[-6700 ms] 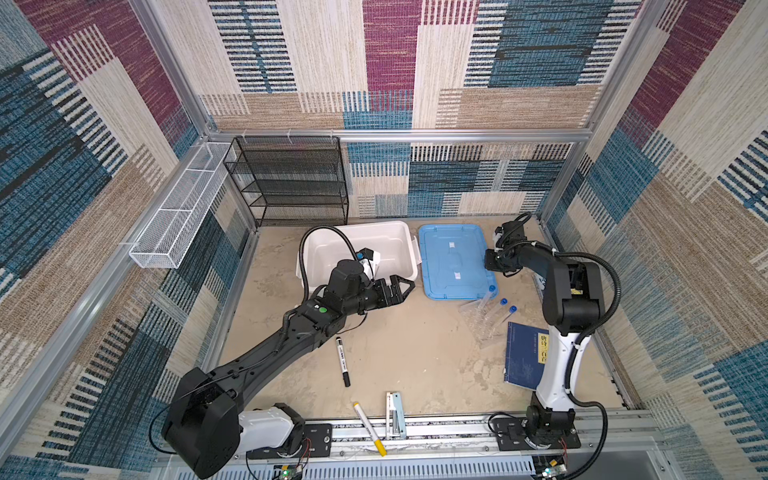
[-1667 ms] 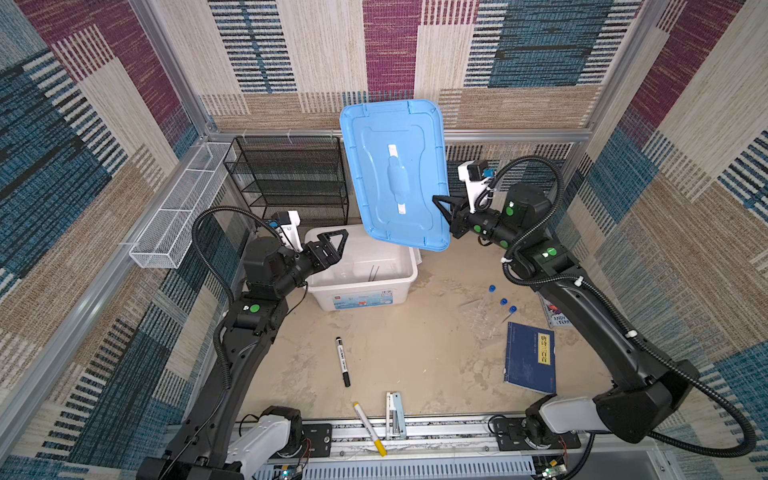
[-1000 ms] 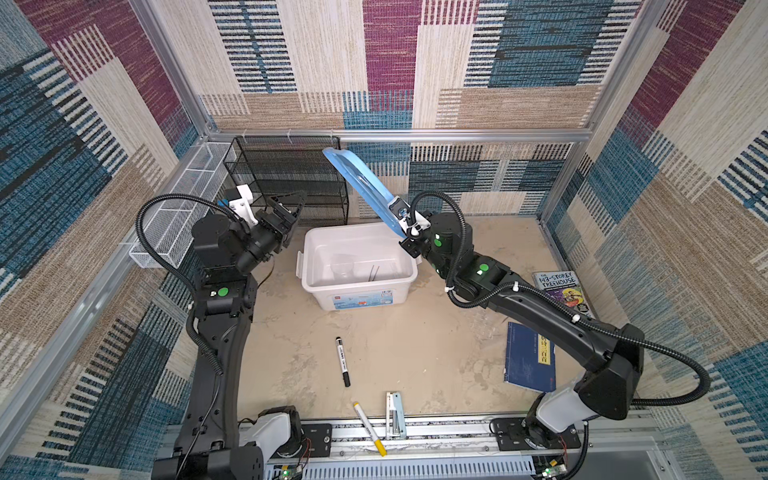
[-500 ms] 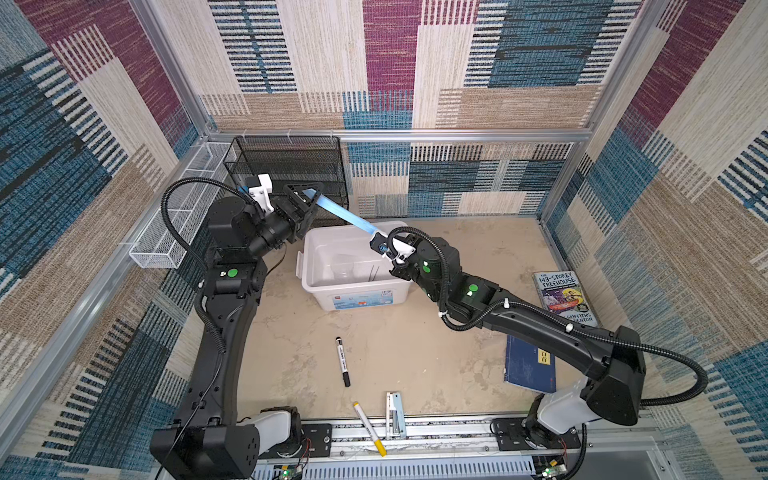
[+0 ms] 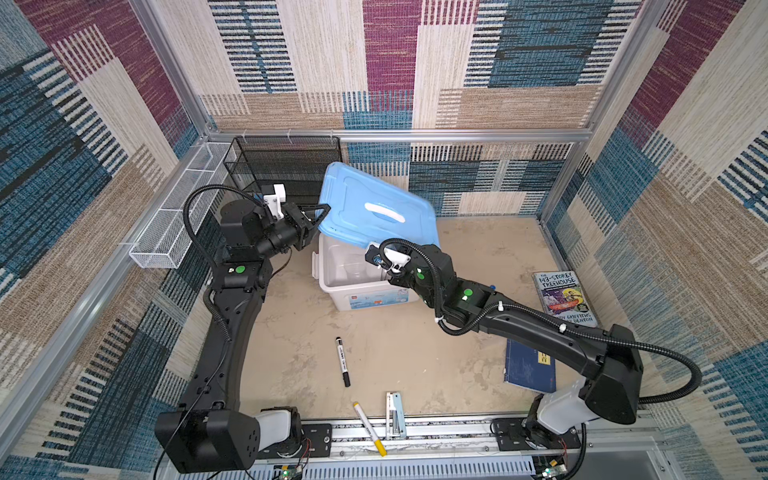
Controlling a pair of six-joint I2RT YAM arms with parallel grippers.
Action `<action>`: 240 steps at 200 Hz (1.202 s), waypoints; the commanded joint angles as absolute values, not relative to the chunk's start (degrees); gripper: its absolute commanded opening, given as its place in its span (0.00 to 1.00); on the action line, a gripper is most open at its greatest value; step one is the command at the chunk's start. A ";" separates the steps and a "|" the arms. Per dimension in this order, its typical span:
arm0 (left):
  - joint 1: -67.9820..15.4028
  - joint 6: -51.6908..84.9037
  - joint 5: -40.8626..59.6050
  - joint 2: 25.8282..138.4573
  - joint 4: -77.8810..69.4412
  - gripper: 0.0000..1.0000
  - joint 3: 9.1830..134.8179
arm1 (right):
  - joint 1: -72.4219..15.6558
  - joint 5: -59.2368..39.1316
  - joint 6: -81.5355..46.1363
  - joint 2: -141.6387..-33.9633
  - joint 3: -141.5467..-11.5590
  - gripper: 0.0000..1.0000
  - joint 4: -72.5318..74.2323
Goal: Organize the chemistry lab equipment
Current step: 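Lower the blue lid onto the white bin with right while left regrasps its edge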
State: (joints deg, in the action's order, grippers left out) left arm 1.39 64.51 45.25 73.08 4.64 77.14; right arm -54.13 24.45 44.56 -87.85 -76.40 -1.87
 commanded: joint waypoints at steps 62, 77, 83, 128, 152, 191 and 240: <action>1.89 66.51 43.09 71.15 -5.53 0.00 67.04 | -53.14 18.53 30.98 -83.39 -75.30 0.92 1.41; 1.91 66.75 42.46 70.69 -6.97 0.00 64.87 | -48.57 7.22 21.03 -80.26 -75.47 0.95 -2.12; 1.91 66.79 42.01 70.37 -7.74 0.00 63.81 | -46.21 2.21 17.22 -79.47 -75.78 0.96 -3.47; 1.93 66.35 40.05 68.29 -8.28 0.01 58.23 | -37.99 -7.08 5.63 -78.85 -74.30 0.97 -6.54; 1.97 69.44 39.98 67.27 -13.22 0.00 54.39 | -33.01 -7.08 -1.34 -80.46 -73.00 0.96 -7.26; 2.02 76.21 38.96 67.30 -17.16 0.00 54.82 | -25.12 -17.90 -10.57 -86.78 -75.31 0.91 -12.03; 2.00 84.55 39.09 67.71 -21.42 0.00 55.30 | -24.54 -22.83 -13.00 -91.58 -78.25 0.86 -13.31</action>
